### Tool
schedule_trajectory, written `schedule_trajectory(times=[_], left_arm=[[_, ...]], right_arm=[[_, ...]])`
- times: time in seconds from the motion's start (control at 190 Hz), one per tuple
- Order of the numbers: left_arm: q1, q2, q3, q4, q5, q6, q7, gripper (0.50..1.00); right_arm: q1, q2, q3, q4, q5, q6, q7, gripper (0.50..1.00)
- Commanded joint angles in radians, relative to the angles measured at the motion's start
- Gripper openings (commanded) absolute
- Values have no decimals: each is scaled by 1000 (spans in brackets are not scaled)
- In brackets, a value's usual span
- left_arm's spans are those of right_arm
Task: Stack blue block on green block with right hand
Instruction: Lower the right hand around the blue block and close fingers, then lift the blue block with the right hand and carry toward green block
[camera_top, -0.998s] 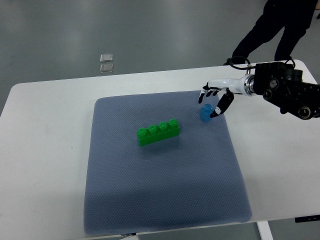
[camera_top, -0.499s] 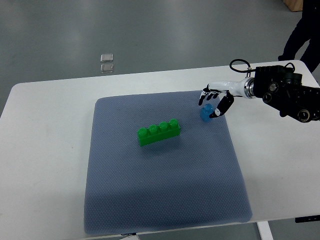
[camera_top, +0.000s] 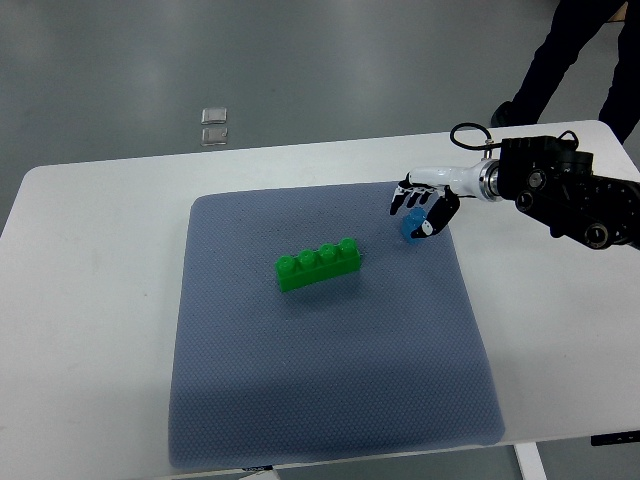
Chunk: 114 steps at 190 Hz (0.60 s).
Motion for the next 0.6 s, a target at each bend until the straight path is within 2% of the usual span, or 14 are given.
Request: schedule_trajectory(times=[0.0,0.594], left_arm=[[0,0,0,1,0,0,0,1000],[0,0,0,3,0,2,0,1000]], right_arm=[[-2,3,-1,-4,-5,-5,1,768],[-12,2,-1,-3,-7,-1,6,760]])
